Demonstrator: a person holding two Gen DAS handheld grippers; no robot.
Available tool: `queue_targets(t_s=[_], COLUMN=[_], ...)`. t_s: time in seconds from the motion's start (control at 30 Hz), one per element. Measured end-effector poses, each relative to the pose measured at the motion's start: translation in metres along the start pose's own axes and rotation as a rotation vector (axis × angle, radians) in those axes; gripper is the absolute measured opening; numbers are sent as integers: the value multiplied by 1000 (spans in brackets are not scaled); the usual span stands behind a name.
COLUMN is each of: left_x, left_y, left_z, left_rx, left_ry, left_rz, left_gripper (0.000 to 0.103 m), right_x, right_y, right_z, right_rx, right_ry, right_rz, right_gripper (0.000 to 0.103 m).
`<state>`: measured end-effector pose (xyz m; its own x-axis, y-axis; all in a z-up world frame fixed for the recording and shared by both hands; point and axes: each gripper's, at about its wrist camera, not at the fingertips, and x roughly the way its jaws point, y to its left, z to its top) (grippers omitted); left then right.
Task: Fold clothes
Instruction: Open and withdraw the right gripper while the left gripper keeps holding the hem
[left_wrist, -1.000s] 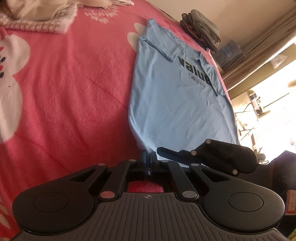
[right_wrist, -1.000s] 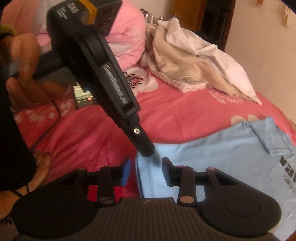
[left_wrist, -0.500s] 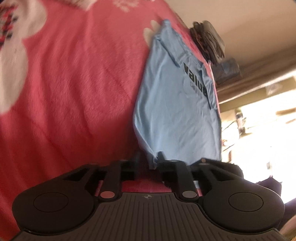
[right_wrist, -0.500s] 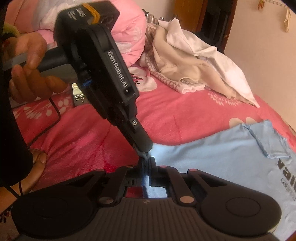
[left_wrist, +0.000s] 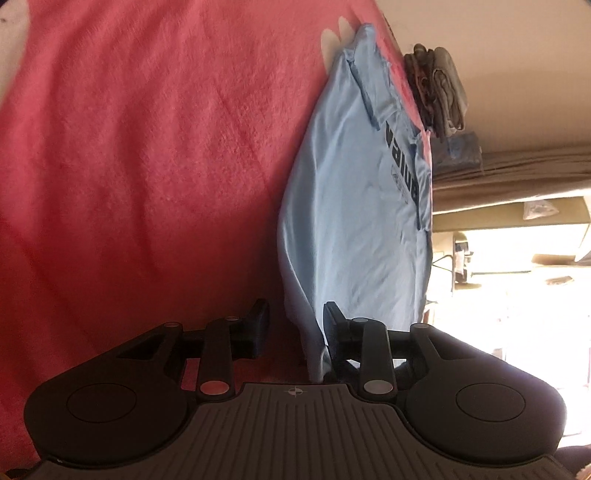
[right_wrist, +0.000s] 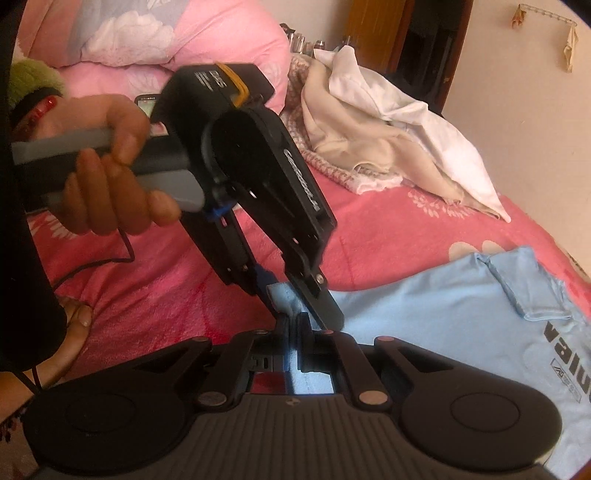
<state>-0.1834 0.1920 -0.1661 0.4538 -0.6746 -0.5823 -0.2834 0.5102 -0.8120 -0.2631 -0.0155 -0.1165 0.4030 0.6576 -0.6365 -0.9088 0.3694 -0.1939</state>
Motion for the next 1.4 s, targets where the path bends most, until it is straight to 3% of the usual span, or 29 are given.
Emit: queue_targets(t_s=[0.13, 0.37, 0.5, 0.67, 0.83, 1.0, 1.2, 1.4], left_x=[7, 10, 11, 8, 10, 12, 14, 13], left_y=[2, -1, -5, -8, -11, -19, -27, -24], left_z=[-1, -3, -4, -7, -9, -11, -12, -13], left_rx=[-9, 48, 88, 149, 182, 248, 308, 304], left_ry=[13, -4, -14, -10, 1, 5, 8, 6], left_rz=[-5, 25, 55, 85, 105, 144, 189, 195], left_gripper=[28, 10, 8, 8, 8, 9, 9, 10], right_x=[-4, -13, -28, -53, -92, -131, -171, -214], right_y=[-2, -12, -37, -96, -154, -181, -186, -189], right_z=[-1, -4, -16, -48, -91, -132, -164, -190], right_rx=[10, 65, 185, 504, 854, 1048, 1138, 1237], right_ry=[-9, -19, 14, 86, 82, 74, 96, 92], right_rz=[7, 36, 18, -117, -256, -390, -532, -685], right_gripper=[4, 7, 10, 10, 10, 12, 22, 31])
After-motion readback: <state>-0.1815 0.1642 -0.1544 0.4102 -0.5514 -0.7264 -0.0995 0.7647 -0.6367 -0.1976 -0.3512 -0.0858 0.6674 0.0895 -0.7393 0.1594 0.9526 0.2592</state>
